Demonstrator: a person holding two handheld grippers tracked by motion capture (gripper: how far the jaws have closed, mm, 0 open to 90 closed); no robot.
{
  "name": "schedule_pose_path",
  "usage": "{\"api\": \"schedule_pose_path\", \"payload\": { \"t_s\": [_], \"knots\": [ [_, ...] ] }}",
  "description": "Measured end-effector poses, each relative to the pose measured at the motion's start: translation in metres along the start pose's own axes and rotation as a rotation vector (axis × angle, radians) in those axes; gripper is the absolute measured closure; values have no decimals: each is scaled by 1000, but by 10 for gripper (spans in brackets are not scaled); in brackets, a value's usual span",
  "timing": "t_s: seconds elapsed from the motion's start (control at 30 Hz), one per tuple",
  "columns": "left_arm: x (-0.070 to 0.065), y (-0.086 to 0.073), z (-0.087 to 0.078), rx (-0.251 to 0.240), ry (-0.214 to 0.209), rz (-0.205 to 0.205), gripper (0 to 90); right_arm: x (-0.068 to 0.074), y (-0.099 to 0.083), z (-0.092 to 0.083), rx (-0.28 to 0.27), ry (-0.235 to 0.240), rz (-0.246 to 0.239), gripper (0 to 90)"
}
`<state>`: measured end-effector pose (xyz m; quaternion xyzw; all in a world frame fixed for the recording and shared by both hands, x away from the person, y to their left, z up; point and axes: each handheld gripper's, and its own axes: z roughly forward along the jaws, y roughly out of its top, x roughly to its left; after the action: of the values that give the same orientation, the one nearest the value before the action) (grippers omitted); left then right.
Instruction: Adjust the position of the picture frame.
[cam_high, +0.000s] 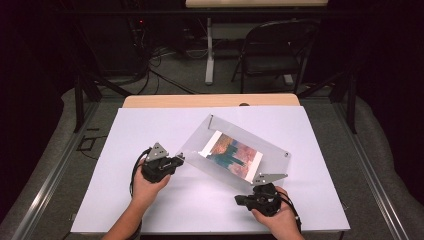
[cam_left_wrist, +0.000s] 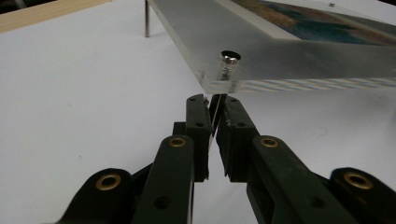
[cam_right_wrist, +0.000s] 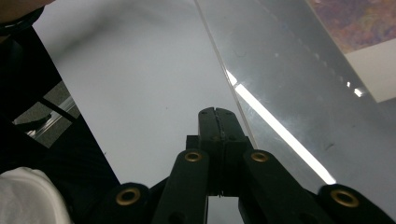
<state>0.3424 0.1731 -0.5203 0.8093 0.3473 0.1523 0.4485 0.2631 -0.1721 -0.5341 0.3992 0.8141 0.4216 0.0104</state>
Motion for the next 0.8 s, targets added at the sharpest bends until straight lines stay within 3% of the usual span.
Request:
{"api": "schedule_pose_path", "payload": {
  "t_s": [0.2,0.47,0.63,0.8],
  "knots": [
    [-8,-6,-6,-4,-16,10,839,-12,2,-3,-14,2,40,900],
    [-26,-10,-12,1,-54,44,850,-18,10,-4,-32,-13,43,900],
    [-37,-12,-11,11,-85,61,853,-34,12,-8,-38,-23,100,900],
    [-45,-13,-8,7,-116,50,855,-52,19,-11,-34,-36,165,900]
  ]
}}
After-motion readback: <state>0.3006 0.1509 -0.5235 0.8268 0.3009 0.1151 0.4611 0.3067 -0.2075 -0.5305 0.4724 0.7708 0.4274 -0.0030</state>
